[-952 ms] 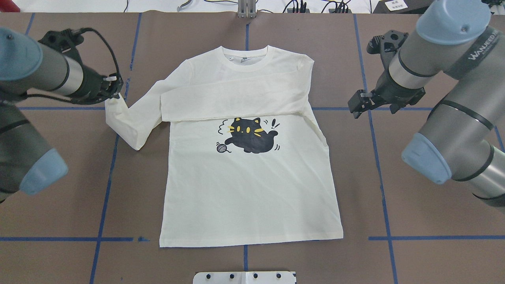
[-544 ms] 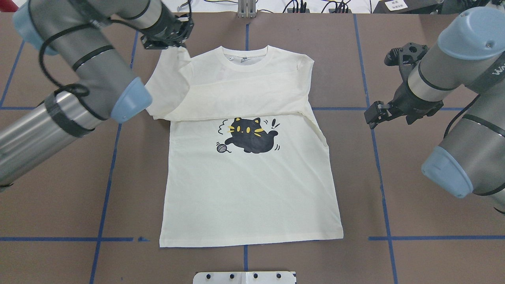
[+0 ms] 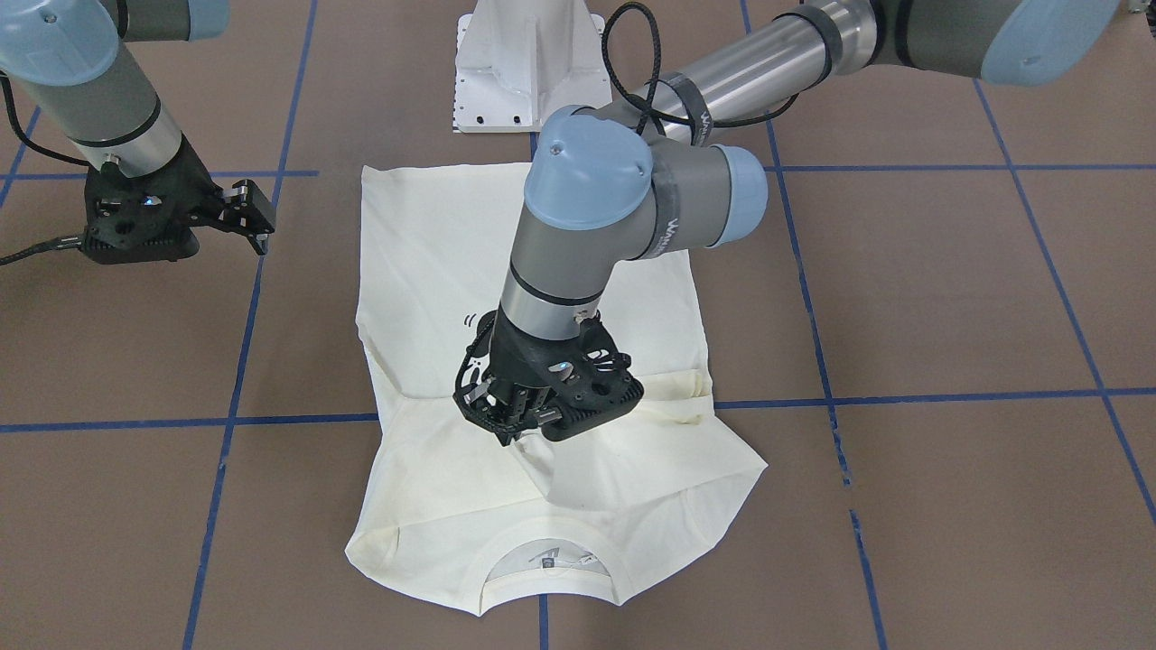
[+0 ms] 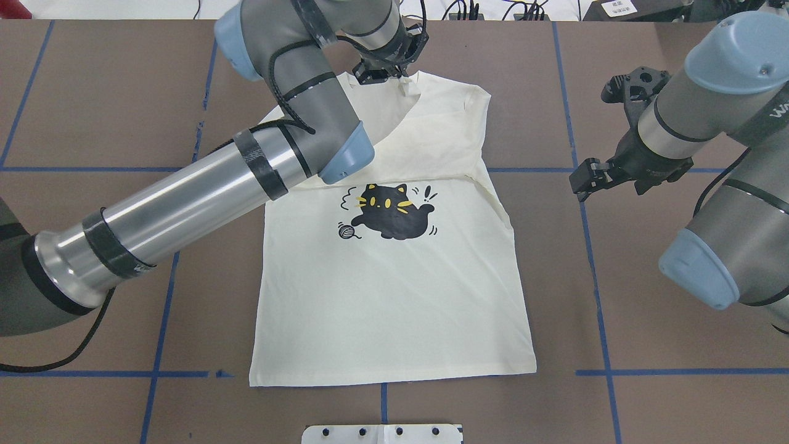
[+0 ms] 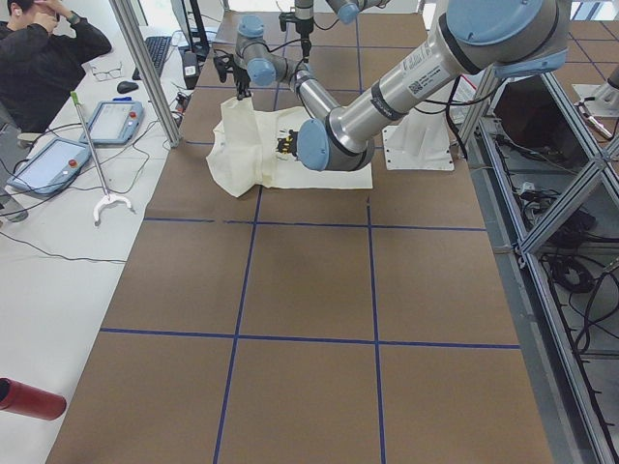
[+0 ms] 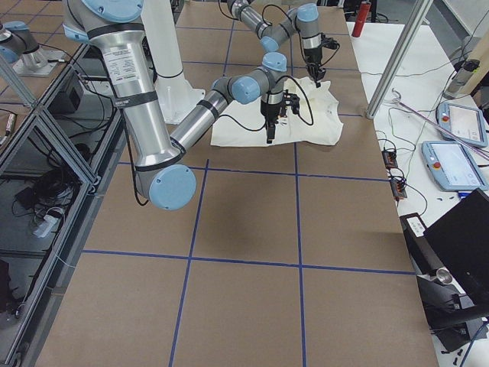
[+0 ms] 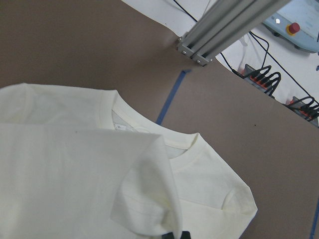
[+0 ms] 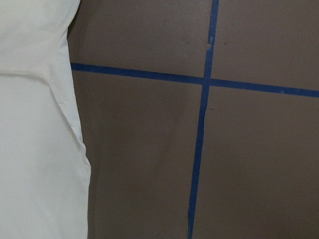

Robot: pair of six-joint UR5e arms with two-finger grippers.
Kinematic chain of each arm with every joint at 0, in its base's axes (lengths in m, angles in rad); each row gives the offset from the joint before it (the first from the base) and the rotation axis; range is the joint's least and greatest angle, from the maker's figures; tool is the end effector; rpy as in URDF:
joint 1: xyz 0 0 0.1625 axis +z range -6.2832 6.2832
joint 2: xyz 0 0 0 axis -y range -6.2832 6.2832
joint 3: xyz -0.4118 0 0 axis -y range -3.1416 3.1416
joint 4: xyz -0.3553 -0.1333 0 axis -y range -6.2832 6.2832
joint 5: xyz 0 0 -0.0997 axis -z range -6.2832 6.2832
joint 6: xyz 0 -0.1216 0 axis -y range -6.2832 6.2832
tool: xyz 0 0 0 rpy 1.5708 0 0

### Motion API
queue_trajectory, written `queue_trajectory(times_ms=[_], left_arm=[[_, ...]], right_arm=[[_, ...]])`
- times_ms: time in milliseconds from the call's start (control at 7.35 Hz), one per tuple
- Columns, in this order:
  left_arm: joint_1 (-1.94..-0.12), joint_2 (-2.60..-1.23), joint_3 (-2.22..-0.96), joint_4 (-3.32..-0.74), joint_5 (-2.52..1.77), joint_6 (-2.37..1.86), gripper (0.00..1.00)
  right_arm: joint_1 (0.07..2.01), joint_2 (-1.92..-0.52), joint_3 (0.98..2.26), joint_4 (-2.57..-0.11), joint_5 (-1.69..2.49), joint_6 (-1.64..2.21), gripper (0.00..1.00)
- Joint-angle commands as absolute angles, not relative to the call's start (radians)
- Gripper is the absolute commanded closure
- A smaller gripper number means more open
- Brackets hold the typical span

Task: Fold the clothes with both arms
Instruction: 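Fold the held sleeve across the shirt with the left gripper while the right gripper withdraws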

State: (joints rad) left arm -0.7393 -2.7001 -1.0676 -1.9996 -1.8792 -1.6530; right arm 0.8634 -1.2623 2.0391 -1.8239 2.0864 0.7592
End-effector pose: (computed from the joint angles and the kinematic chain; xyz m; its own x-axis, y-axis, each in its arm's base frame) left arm 0.5337 -0.6171 0.1007 0.3266 -0.4037 -0.8546 0.4753 0.8517 -0.2207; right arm -0.2807 -0.4411 0.3475 0.7508 -0.0930 0.6540 0.0634 0.9956 0.0689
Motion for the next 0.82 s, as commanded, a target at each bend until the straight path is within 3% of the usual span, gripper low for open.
queue_trajectory(times_ms=[0,136,272,680], left_arm=[[-0.686,-2.764,-0.882,-2.147,-1.813,-1.744,1.00],[-0.642,-2.837,-0.774,-2.211,-1.692,-1.838,0.77],[-0.618,-2.852,-0.741,-2.285,-1.665,-1.838,0.01],[-0.618,-2.844,-0.746,-2.304,-1.661,-1.714,0.00]], right_arm=[[0.861,-1.256,2.037,-1.824,2.086,0.770,0.00],[0.861,-1.255,2.039,-1.824,2.088,0.770,0.00],[0.859,-1.253,2.036,-1.824,2.086,0.770,0.00],[0.859,-1.250,2.036,-1.822,2.091,0.772,0.00]])
